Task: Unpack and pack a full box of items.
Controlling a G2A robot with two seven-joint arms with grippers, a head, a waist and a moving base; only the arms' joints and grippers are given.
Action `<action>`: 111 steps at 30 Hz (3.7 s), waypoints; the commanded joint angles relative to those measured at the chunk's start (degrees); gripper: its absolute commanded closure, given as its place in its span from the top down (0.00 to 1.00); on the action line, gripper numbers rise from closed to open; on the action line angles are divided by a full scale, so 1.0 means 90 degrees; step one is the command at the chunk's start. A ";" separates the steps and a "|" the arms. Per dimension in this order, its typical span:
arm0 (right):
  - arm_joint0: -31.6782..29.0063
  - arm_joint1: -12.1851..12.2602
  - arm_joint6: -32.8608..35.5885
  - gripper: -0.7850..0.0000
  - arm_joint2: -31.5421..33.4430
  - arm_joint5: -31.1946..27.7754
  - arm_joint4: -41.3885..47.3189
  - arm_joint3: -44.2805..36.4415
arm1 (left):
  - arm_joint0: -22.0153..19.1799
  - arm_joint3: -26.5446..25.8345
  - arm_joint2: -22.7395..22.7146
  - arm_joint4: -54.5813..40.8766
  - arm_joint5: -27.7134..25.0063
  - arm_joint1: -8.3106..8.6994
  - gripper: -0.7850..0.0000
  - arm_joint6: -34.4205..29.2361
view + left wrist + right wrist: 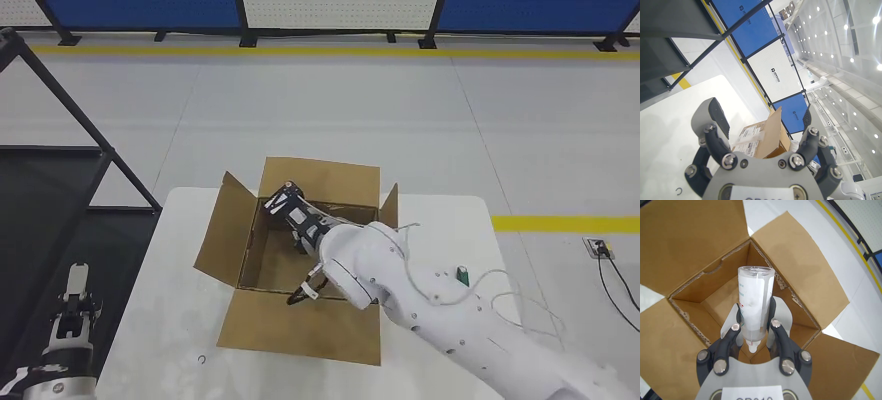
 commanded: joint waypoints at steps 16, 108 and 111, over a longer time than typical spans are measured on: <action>0.0136 -0.0149 0.0383 0.00 -0.0310 -0.0639 -0.0250 0.0439 | 0.0000 0.0000 0.0000 0.0000 0.0000 0.0000 1.00 0.0000; 0.1583 -0.3487 -0.0968 0.70 -0.1153 -0.1716 -0.0023 0.6645 | 0.0000 0.0000 0.0000 0.0000 0.0000 0.0000 1.00 0.0000; 0.1409 -0.3239 -0.0623 0.76 -0.1027 -0.1225 -0.0316 0.5785 | 0.0000 0.0000 0.0000 0.0000 0.0000 0.0000 1.00 0.0000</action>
